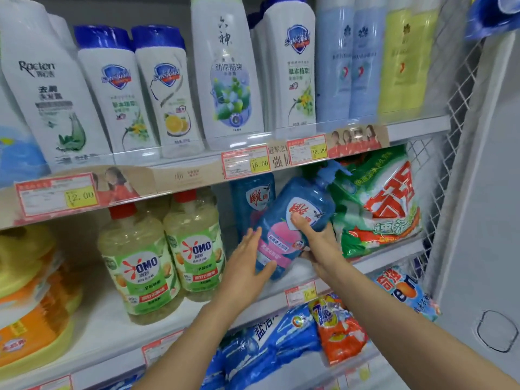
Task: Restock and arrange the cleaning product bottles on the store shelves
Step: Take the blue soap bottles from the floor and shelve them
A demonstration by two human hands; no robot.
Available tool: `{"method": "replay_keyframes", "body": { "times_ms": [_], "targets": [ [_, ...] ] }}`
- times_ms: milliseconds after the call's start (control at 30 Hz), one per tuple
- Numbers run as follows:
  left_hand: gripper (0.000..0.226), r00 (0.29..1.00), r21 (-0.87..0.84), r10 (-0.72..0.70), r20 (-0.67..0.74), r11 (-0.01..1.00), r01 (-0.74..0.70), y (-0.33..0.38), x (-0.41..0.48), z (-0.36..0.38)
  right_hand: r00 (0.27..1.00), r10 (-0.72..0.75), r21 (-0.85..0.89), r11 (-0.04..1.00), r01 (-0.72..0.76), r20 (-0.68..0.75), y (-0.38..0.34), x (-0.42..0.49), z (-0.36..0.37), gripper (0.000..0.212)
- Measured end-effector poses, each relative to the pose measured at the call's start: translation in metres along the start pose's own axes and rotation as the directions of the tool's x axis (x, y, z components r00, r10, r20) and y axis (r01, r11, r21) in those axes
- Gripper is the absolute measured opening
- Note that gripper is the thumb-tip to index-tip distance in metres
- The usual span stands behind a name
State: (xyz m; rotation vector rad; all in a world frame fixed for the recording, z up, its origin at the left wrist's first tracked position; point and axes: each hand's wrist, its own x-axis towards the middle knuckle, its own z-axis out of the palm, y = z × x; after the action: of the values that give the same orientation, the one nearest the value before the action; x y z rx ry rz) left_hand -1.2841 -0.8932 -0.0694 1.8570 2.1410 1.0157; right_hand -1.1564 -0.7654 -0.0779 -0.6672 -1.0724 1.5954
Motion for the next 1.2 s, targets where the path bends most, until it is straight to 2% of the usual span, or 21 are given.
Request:
{"method": "replay_keyframes", "body": {
  "times_ms": [100, 300, 400, 467, 600, 667, 733, 800, 867, 933, 967, 1000, 1033, 1100, 1133, 1167, 1200],
  "targets": [
    [0.078, 0.998, -0.011, -0.058, -0.037, 0.998, 0.057, -0.008, 0.005, 0.011, 0.999, -0.035, -0.147, 0.988, 0.038, 0.020, 0.003, 0.017, 0.009, 0.086],
    [0.081, 0.984, 0.024, -0.176, -0.017, 0.984, 0.177, -0.021, 0.007, 0.030, 0.970, -0.137, -0.349, 0.915, 0.201, 0.201, 0.008, 0.040, 0.026, 0.076],
    [0.079, 0.979, -0.001, -0.203, -0.015, 0.979, 0.203, -0.022, 0.010, 0.037, 0.952, -0.151, -0.482, 0.835, 0.267, 0.265, 0.009, 0.043, 0.035, 0.087],
    [0.079, 0.976, -0.021, -0.217, -0.011, 0.976, 0.217, -0.025, 0.010, 0.038, 0.948, -0.138, -0.519, 0.809, 0.276, 0.288, 0.011, 0.049, 0.039, 0.094],
    [0.079, 0.975, -0.044, -0.222, 0.007, 0.974, 0.222, -0.030, 0.007, 0.036, 0.945, -0.095, -0.506, 0.825, 0.251, 0.313, 0.011, 0.054, 0.042, 0.082],
    [0.076, 0.980, 0.001, -0.201, -0.007, 0.980, 0.201, -0.029, 0.002, 0.038, 0.927, -0.076, -0.507, 0.819, 0.269, 0.368, 0.005, 0.046, 0.041, 0.068],
    [0.072, 0.993, 0.094, -0.116, -0.024, 0.989, 0.118, -0.024, -0.010, 0.044, 0.905, -0.075, -0.510, 0.805, 0.303, 0.419, -0.001, 0.028, 0.031, 0.064],
    [0.067, 0.999, 0.275, -0.040, 0.011, 0.961, 0.035, -0.017, -0.028, 0.058, 0.920, -0.103, -0.546, 0.777, 0.312, 0.379, -0.004, 0.001, 0.006, 0.066],
    [0.070, 0.999, 0.466, 0.000, 0.048, 0.884, -0.022, -0.010, -0.044, 0.072, 0.933, -0.113, -0.606, 0.732, 0.311, 0.342, 0.002, -0.026, -0.037, 0.046],
    [0.082, 0.999, 0.593, 0.014, 0.051, 0.804, -0.042, -0.011, -0.052, 0.084, 0.933, -0.007, -0.687, 0.674, 0.270, 0.359, 0.016, -0.055, -0.090, 0.017],
    [0.088, 0.999, 0.625, 0.020, 0.037, 0.780, -0.039, -0.012, -0.053, 0.087, 0.920, 0.091, -0.751, 0.610, 0.251, 0.381, 0.025, -0.070, -0.115, 0.013],
    [0.091, 1.000, 0.635, 0.025, 0.010, 0.772, -0.026, -0.014, -0.053, 0.089, 0.887, 0.241, -0.833, 0.502, 0.233, 0.394, 0.034, -0.084, -0.138, 0.019],
    [0.093, 0.999, 0.641, 0.031, -0.008, 0.767, -0.019, -0.015, -0.054, 0.091, 0.825, 0.424, -0.903, 0.371, 0.217, 0.373, 0.045, -0.099, -0.158, 0.030],
    [0.093, 1.000, 0.654, 0.012, 0.002, 0.756, -0.011, -0.015, -0.056, 0.094, 0.664, 0.710, -0.970, 0.123, 0.211, 0.235, 0.073, -0.122, -0.195, 0.057],
    [0.092, 1.000, 0.658, 0.005, 0.008, 0.753, -0.009, -0.013, -0.057, 0.095, 0.607, 0.773, -0.975, 0.060, 0.216, 0.182, 0.087, -0.131, -0.209, 0.068],
    [0.093, 1.000, 0.660, 0.005, 0.001, 0.751, -0.005, -0.011, -0.056, 0.095, 0.585, 0.793, -0.975, 0.045, 0.216, 0.166, 0.101, -0.137, -0.218, 0.075],
    [0.093, 1.000, 0.657, 0.008, -0.010, 0.754, 0.001, -0.011, -0.057, 0.096, 0.600, 0.782, -0.977, 0.054, 0.207, 0.170, 0.112, -0.141, -0.223, 0.077]
  ]
}}
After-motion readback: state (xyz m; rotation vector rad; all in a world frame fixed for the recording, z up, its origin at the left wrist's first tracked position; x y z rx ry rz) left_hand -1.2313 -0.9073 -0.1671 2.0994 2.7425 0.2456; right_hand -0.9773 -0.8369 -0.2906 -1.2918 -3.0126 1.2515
